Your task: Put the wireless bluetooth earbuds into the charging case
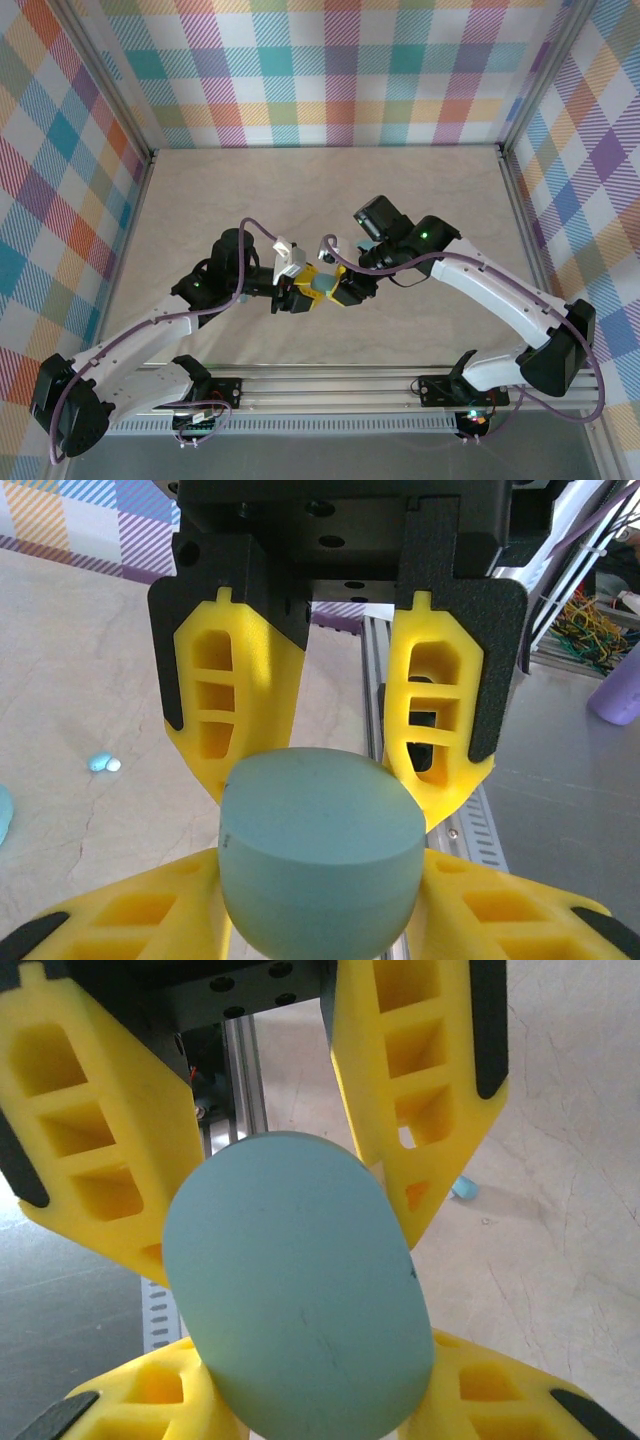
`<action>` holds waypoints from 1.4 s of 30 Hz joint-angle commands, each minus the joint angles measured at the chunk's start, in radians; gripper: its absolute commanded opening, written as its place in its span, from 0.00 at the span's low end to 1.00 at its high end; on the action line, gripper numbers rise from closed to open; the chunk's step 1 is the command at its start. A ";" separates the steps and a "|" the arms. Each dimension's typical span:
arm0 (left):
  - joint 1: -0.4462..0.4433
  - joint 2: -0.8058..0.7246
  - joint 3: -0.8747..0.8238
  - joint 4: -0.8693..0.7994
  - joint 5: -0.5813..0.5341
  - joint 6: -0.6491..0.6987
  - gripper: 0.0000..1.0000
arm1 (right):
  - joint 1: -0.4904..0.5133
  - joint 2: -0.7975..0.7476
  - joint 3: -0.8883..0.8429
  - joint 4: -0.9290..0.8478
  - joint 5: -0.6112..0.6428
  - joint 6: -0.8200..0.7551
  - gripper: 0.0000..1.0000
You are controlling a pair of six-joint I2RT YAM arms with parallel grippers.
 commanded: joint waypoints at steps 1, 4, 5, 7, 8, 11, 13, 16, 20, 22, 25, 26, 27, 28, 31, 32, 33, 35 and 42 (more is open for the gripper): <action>-0.016 0.000 0.030 0.030 0.036 -0.001 0.44 | 0.000 0.016 0.034 -0.017 -0.039 -0.036 0.24; -0.016 -0.006 0.030 0.032 0.033 -0.003 0.46 | 0.000 0.024 0.034 -0.025 -0.040 -0.039 0.24; -0.016 -0.009 0.030 0.031 0.032 -0.004 0.47 | 0.000 0.025 0.034 -0.025 -0.039 -0.036 0.23; -0.016 -0.013 0.030 0.034 0.028 -0.010 0.49 | 0.000 0.025 0.035 -0.022 -0.038 -0.036 0.24; -0.016 -0.013 0.030 0.037 0.028 -0.015 0.49 | 0.000 0.026 0.034 -0.023 -0.037 -0.036 0.24; -0.017 -0.017 0.030 0.038 0.025 -0.023 0.50 | -0.001 0.026 0.036 -0.021 -0.038 -0.034 0.24; -0.017 -0.015 0.033 0.030 0.021 -0.022 0.42 | 0.000 0.026 0.036 -0.022 -0.040 -0.034 0.24; -0.017 -0.011 0.036 0.017 0.028 -0.018 0.24 | 0.001 0.025 0.037 -0.024 -0.045 -0.031 0.24; -0.017 -0.016 0.041 -0.007 0.022 -0.006 0.42 | 0.000 0.016 0.037 -0.016 -0.043 -0.029 0.24; -0.017 -0.024 0.043 -0.019 0.017 0.004 0.52 | 0.000 0.012 0.040 -0.020 -0.040 -0.033 0.24; -0.017 -0.032 0.046 -0.029 0.010 0.018 0.54 | 0.000 0.011 0.045 -0.033 -0.034 -0.039 0.23; -0.017 -0.033 0.046 -0.029 0.011 0.018 0.48 | 0.000 0.011 0.045 -0.035 -0.034 -0.038 0.23; -0.017 -0.030 0.045 -0.026 0.018 0.018 0.43 | 0.000 0.011 0.045 -0.036 -0.033 -0.037 0.23; -0.017 -0.027 0.048 -0.027 0.023 0.016 0.40 | 0.000 0.011 0.045 -0.036 -0.035 -0.036 0.23; -0.017 -0.020 0.051 -0.032 0.028 0.010 0.48 | 0.000 0.008 0.039 -0.028 -0.038 -0.031 0.23; -0.017 -0.019 0.050 -0.034 0.028 0.009 0.50 | 0.000 0.006 0.039 -0.027 -0.040 -0.030 0.23; -0.018 -0.022 0.050 -0.036 0.027 0.009 0.51 | 0.000 0.006 0.040 -0.026 -0.041 -0.029 0.23; -0.019 -0.025 0.049 -0.040 0.025 0.012 0.50 | 0.000 0.005 0.039 -0.021 -0.046 -0.027 0.23; -0.019 -0.023 0.045 -0.055 0.022 0.013 0.54 | 0.000 0.009 0.038 -0.018 -0.054 -0.025 0.23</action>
